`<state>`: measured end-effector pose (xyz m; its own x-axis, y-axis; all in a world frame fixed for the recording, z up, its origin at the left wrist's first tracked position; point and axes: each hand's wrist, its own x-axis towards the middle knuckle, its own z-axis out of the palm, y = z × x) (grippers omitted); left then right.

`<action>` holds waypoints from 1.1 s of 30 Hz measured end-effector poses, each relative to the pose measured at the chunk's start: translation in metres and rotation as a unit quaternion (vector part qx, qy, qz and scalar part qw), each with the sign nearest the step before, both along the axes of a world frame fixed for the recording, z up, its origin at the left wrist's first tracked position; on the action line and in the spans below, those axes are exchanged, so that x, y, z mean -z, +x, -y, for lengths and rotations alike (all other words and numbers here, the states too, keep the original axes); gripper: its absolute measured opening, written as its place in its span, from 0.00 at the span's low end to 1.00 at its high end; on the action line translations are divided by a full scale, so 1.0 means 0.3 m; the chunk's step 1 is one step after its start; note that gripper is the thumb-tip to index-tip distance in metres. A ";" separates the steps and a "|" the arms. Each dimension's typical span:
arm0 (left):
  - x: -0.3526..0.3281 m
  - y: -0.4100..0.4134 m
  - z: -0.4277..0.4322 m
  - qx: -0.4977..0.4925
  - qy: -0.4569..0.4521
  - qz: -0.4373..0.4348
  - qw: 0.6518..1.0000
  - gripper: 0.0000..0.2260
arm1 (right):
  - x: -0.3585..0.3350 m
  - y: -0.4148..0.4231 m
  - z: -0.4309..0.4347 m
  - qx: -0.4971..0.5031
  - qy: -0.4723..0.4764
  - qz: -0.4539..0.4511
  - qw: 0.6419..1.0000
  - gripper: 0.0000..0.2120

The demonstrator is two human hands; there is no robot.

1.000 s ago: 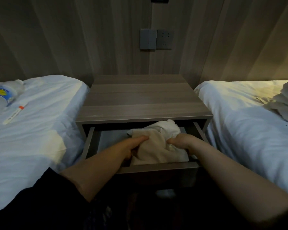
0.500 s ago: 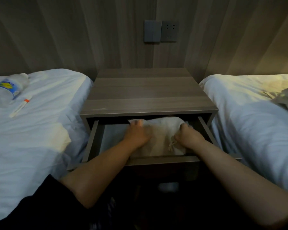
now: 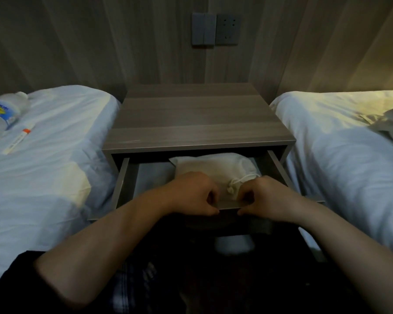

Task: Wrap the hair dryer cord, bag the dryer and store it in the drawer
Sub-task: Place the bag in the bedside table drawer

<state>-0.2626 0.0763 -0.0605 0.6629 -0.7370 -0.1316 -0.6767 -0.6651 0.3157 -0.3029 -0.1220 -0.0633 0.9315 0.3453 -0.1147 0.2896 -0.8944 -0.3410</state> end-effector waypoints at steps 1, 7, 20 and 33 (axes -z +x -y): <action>0.005 0.009 -0.001 -0.009 -0.006 0.009 1.000 0.10 | 0.007 0.008 0.000 0.006 -0.003 0.020 1.000 0.09; 0.047 0.090 0.001 -0.085 -0.052 0.090 0.991 0.13 | 0.074 0.093 0.003 0.059 -0.020 0.132 0.989 0.12; 0.091 0.394 0.040 -0.153 0.085 0.173 0.969 0.43 | 0.058 0.389 -0.020 0.086 -0.144 0.145 0.975 0.44; 0.145 0.427 0.062 -0.179 0.032 0.257 0.949 0.36 | 0.161 0.445 -0.011 0.129 -0.112 0.282 0.944 0.39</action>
